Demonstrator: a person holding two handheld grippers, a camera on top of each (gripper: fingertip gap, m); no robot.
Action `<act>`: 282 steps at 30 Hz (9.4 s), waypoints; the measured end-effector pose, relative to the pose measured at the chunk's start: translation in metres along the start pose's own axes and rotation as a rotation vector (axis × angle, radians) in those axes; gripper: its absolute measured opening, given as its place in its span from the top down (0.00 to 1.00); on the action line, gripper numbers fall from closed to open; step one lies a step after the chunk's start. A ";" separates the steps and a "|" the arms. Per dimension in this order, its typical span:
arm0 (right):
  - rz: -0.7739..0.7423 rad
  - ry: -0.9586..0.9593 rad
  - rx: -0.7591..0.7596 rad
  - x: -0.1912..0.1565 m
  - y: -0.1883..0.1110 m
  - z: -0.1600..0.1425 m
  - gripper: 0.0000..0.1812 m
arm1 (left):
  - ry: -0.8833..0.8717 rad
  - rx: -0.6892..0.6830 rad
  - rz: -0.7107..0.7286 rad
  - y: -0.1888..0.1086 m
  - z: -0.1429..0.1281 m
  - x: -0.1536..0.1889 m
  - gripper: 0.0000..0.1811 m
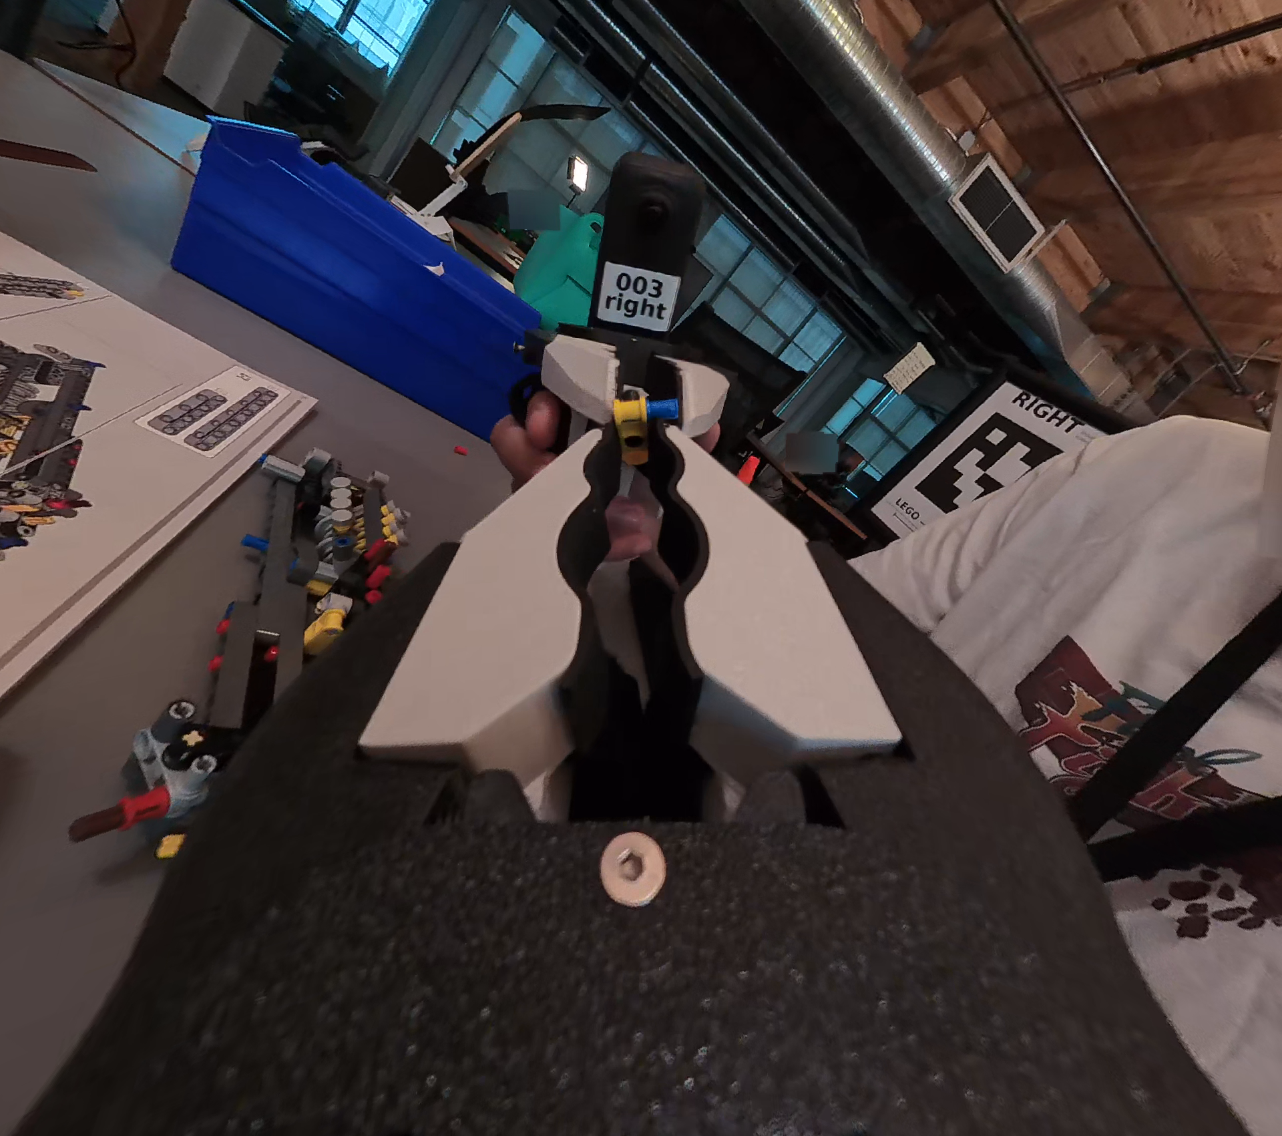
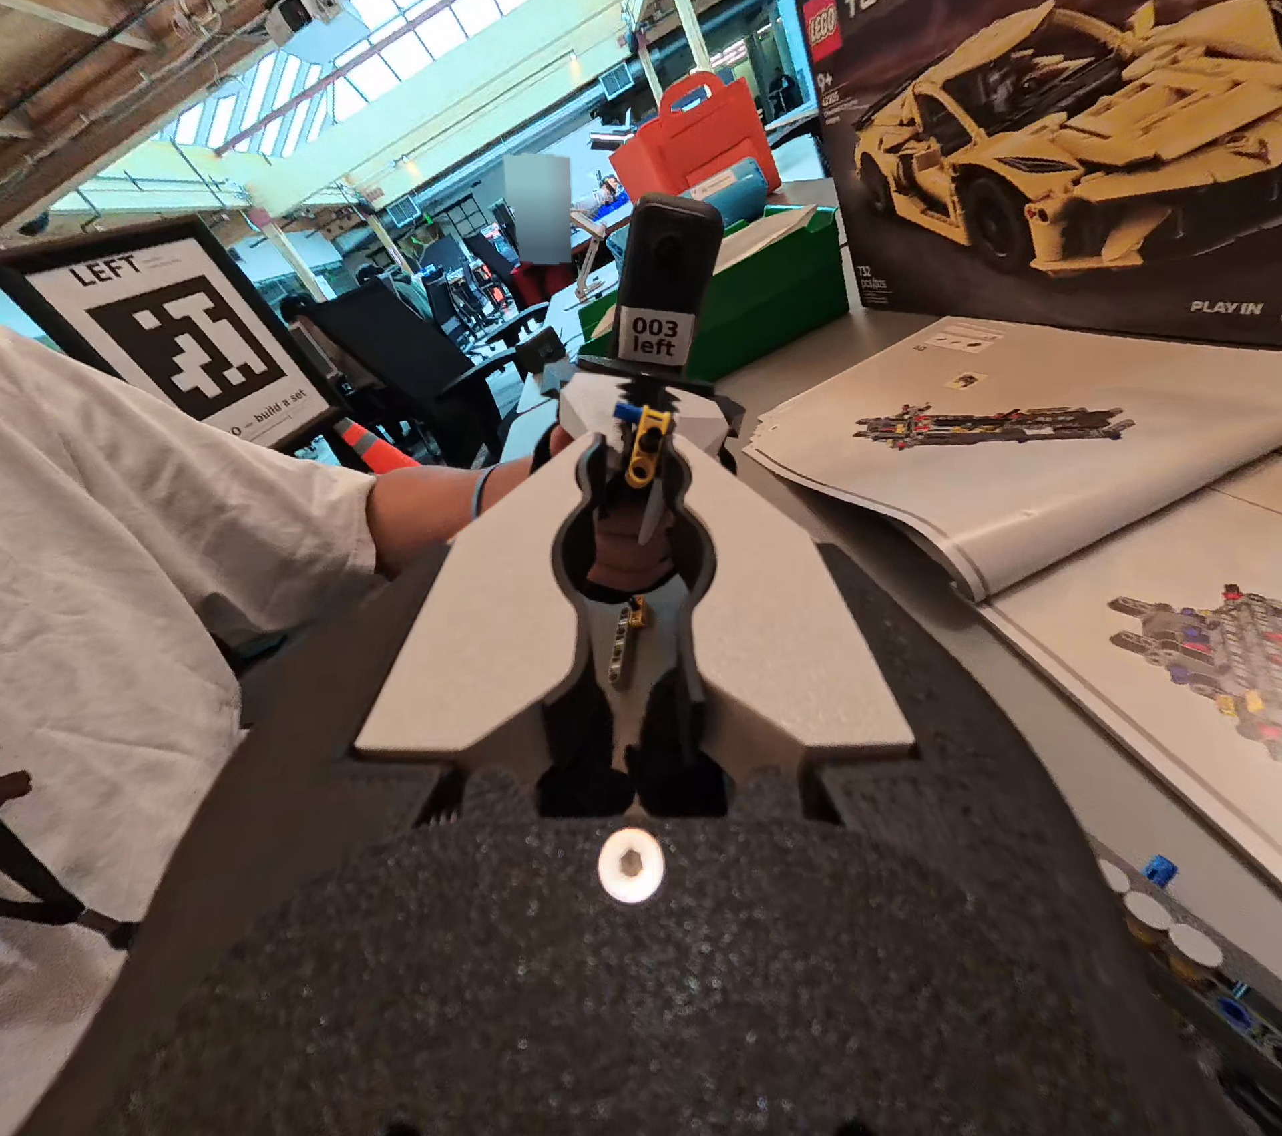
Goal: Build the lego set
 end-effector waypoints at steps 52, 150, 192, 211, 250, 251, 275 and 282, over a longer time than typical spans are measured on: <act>-0.308 -0.518 -0.490 -0.016 0.024 -0.131 0.98 | 0.424 -0.475 0.222 -0.097 -0.056 0.058 0.86; -0.259 -0.549 -0.768 -0.011 0.051 -0.169 0.88 | 0.441 -0.987 0.505 -0.137 -0.133 -0.003 0.90; -0.088 -0.601 -0.779 -0.016 0.052 -0.171 0.87 | 0.454 -0.990 0.367 -0.137 -0.138 0.004 0.92; -0.098 -0.582 -0.759 -0.012 0.039 -0.160 0.92 | 0.462 -0.989 0.366 -0.136 -0.139 0.004 0.92; -0.110 -0.685 -0.798 -0.011 0.041 -0.165 0.89 | 0.459 -0.990 0.360 -0.136 -0.140 0.005 0.92; -0.094 -0.674 -0.798 -0.013 0.041 -0.165 0.87 | 0.459 -0.990 0.360 -0.136 -0.140 0.005 0.92; -0.106 -0.661 -0.793 -0.016 0.053 -0.169 0.83 | 0.457 -0.990 0.358 -0.136 -0.139 0.005 0.92; -0.100 -0.605 -0.791 -0.016 0.053 -0.171 0.87 | 0.458 -0.990 0.359 -0.136 -0.139 0.005 0.92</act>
Point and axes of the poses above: each gripper's, where its closed fingertips meet, y out along the fingers, z out of its top, x = y × z across the jaws, the point moved 1 cm from there along -y, back along the fingers, and after that the axes turned 9 degrees about -z, right-handed, at the moved point
